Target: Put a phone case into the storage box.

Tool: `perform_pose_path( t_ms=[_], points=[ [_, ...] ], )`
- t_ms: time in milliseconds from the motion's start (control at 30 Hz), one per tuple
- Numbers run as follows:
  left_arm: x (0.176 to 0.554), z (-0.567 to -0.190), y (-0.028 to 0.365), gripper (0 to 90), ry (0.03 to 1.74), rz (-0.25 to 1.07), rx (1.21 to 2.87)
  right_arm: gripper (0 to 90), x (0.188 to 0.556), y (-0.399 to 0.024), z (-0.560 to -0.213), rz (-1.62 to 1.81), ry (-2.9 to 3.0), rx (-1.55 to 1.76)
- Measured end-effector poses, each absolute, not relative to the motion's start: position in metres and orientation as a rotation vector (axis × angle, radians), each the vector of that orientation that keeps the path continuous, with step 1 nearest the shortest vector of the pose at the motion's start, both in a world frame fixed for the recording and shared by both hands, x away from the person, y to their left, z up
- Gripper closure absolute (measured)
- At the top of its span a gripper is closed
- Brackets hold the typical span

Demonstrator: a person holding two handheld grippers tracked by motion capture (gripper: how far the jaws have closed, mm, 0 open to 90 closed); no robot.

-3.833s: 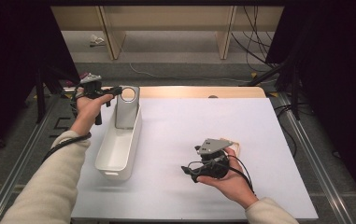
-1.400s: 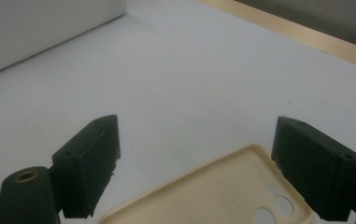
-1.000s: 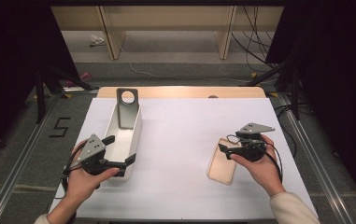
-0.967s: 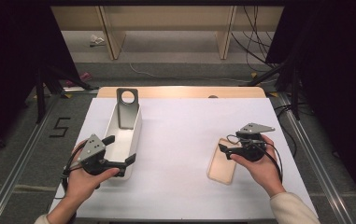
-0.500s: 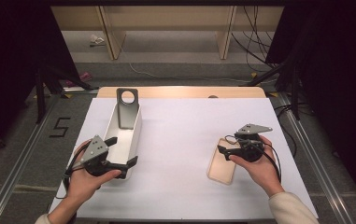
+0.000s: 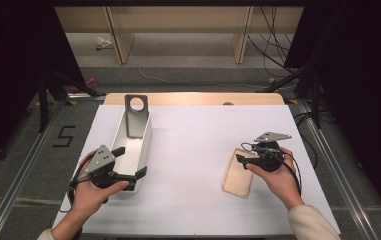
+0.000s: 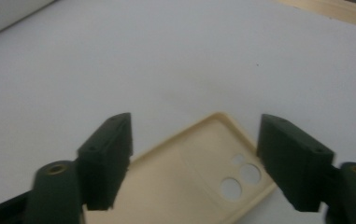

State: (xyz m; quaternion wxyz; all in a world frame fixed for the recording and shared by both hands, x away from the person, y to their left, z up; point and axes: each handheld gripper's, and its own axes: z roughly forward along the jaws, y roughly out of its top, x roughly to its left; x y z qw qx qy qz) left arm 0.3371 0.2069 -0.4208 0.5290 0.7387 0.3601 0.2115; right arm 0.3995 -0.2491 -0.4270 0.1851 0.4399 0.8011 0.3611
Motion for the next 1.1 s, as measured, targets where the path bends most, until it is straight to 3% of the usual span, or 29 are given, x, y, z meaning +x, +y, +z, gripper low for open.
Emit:
perform_pose_path(
  t_ms=[200,367,1100],
  points=[
    [0.339,-0.423,0.208,0.0,0.869,0.508,1.762,71.4,0.401,-0.257,-0.428,0.899,2.301,1.270],
    [0.340,-0.423,0.208,0.0,0.871,0.519,1.768,87.2,0.404,-0.265,-0.433,0.774,2.357,1.324],
    [0.335,-0.423,0.204,0.4,0.860,0.508,1.782,90.0,0.416,-0.266,-0.456,0.453,2.494,1.422]
  ],
)
